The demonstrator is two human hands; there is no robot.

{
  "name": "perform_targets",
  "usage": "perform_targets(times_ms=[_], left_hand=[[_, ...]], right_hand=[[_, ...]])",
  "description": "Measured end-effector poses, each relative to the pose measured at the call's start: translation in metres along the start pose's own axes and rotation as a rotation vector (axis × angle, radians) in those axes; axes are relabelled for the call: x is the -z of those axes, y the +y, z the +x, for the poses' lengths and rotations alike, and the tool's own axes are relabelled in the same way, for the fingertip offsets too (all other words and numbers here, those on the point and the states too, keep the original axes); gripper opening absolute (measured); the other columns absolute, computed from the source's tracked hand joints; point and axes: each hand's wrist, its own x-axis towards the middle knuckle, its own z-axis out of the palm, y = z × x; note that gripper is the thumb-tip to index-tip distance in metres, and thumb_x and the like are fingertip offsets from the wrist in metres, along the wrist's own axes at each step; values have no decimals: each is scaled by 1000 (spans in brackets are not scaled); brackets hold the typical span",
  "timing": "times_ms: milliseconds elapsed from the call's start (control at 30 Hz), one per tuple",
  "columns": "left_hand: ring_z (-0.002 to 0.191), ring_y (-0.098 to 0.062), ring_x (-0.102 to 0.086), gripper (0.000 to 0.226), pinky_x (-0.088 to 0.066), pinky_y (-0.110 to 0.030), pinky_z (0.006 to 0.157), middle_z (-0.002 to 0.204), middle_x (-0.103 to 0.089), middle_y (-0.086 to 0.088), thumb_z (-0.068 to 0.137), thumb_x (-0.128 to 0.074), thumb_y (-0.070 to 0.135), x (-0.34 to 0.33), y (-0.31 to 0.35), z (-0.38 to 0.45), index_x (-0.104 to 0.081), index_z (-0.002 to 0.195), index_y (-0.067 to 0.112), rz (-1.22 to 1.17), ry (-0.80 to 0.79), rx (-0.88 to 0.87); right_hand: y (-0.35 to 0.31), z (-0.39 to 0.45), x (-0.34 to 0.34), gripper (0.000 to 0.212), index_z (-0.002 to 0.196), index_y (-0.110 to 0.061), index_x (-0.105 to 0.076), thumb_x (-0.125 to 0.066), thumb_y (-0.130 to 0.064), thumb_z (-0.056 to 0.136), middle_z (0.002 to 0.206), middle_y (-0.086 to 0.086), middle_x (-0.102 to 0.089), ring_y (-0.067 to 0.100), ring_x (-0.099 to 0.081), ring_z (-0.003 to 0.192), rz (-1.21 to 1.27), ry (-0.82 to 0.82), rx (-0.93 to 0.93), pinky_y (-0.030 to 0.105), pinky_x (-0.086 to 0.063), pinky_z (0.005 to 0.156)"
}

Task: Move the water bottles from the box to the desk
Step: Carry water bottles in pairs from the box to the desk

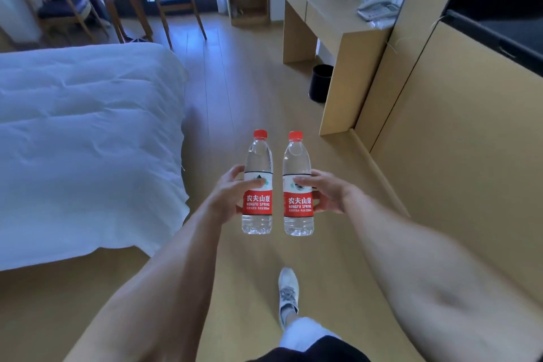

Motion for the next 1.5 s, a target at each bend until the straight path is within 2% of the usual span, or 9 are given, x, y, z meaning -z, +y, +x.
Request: perform_targets(times_ms=[200,467,667,900,1033,1167,1367,1433,1500], left_hand=[[98,-36,-72,59,-59,-56,81,111,-72,-18,85,-77,8,-2,74,107,-50,136,21,12,27,9],[105,-40,-67,59,-54,-63,90,119,-66,-23,87,-72,4,7,160,220,-46,138,19,15,26,-2],[110,-44,-66,61,-57,-59,87,119,-65,-23,86,-73,5,21,200,315,-44,138,19,26,0,6],[95,-37,-73,58,-57,-62,82,109,-71,-18,82,-78,4,46,262,461,-50,129,25,32,-65,33],[96,-38,-73,60,-57,-64,81,107,-72,-17,80,-79,4,63,311,537,-52,130,24,54,-118,56],[98,-38,-71,58,-53,-67,87,111,-71,-20,81,-77,4,67,353,598,-53,130,23,113,-177,63],[96,-35,-70,56,-53,-65,90,114,-70,-19,82,-77,4,62,399,680,-53,129,23,144,-259,64],[101,-38,-70,56,-53,-65,89,115,-69,-19,82,-77,4,61,412,710,-54,129,23,160,-264,64],[100,-38,-71,55,-54,-64,88,114,-69,-19,81,-78,5,61,424,741,-54,128,24,169,-265,61]], right_hand=[[-88,99,36,47,136,-13,-51,-68,-20,92,111,12,-66,29,-64,95,-5,-30,16,47,-54,87],[-192,200,72,50,137,-15,-46,-67,-17,92,123,20,-61,34,-62,104,-23,-59,31,53,-50,97],[-247,278,93,49,136,-18,-47,-67,-18,92,124,20,-61,34,-61,105,0,-35,28,52,-50,97],[-316,391,113,51,136,-17,-47,-69,-20,90,130,22,-60,36,-61,109,23,45,19,55,-48,101],[-359,448,122,51,136,-18,-49,-70,-19,89,119,17,-65,32,-64,102,84,111,1,49,-54,90],[-400,490,130,52,138,-17,-49,-68,-18,90,103,10,-67,23,-64,81,141,173,18,38,-53,72],[-454,552,154,53,139,-20,-49,-69,-19,90,130,20,-62,39,-61,115,195,205,64,56,-48,100],[-470,575,165,52,139,-18,-49,-68,-18,91,132,21,-61,42,-59,120,206,213,67,59,-46,103],[-484,599,177,51,139,-16,-49,-67,-17,91,129,21,-62,40,-62,113,216,215,75,56,-50,98]])
